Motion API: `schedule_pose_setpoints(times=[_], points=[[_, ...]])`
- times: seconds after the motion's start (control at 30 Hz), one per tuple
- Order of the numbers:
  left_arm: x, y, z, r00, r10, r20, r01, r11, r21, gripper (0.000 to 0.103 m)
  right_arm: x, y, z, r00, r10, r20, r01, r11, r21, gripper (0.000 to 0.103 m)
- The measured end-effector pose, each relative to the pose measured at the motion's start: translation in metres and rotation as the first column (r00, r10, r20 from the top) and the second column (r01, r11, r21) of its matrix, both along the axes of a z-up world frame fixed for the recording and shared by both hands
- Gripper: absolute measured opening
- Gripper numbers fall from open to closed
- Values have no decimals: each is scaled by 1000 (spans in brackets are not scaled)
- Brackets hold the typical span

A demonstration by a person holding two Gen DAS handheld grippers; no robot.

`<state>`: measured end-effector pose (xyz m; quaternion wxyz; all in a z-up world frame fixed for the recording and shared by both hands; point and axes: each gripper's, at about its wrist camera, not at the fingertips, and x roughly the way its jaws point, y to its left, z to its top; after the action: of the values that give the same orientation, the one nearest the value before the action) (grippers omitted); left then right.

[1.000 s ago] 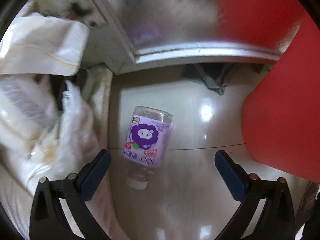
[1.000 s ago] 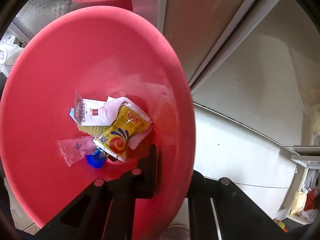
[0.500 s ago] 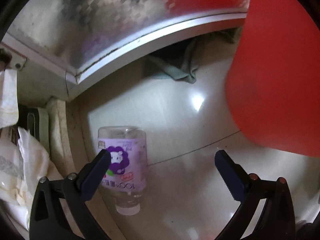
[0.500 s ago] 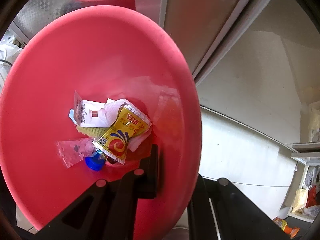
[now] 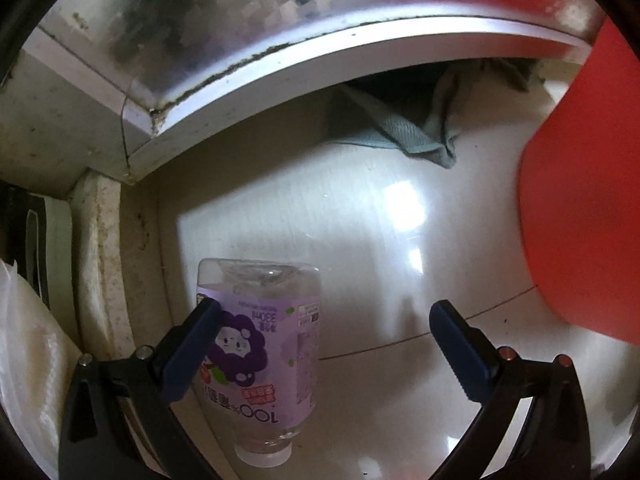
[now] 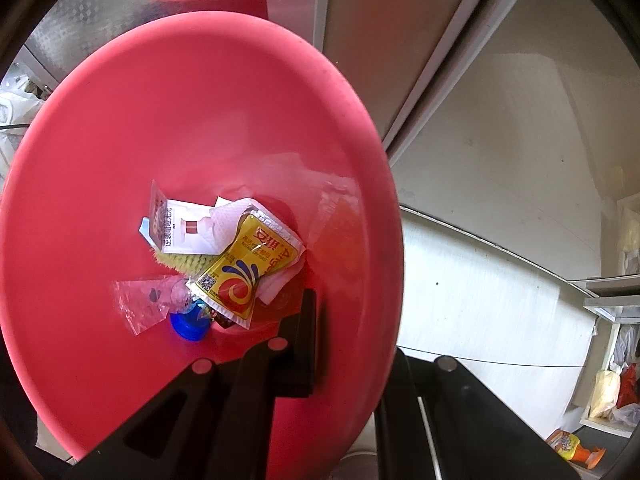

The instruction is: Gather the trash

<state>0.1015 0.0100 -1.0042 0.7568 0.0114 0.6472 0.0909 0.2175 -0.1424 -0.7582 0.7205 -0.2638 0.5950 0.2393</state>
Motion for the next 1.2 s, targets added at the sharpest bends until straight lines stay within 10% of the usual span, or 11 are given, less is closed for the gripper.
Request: schedule_pose_setpoints(times=[0.5, 0.6, 1.0, 1.2], points=[[0, 0, 7, 997, 60, 51, -50, 984, -168, 102, -1, 3, 2, 1000, 6, -1, -6, 1000, 9, 7], [-5, -5, 15, 995, 68, 70, -46, 960, -276, 74, -2, 4, 2, 1000, 3, 1, -3, 1000, 10, 7], [-2, 14, 11, 998, 61, 7, -61, 998, -9, 73, -10, 8, 2, 1000, -11, 1, 11, 1000, 11, 8], [12, -2, -29, 995, -15, -98, 39, 969, 243, 83, -9, 14, 3, 1000, -1, 4, 1, 1000, 13, 8]])
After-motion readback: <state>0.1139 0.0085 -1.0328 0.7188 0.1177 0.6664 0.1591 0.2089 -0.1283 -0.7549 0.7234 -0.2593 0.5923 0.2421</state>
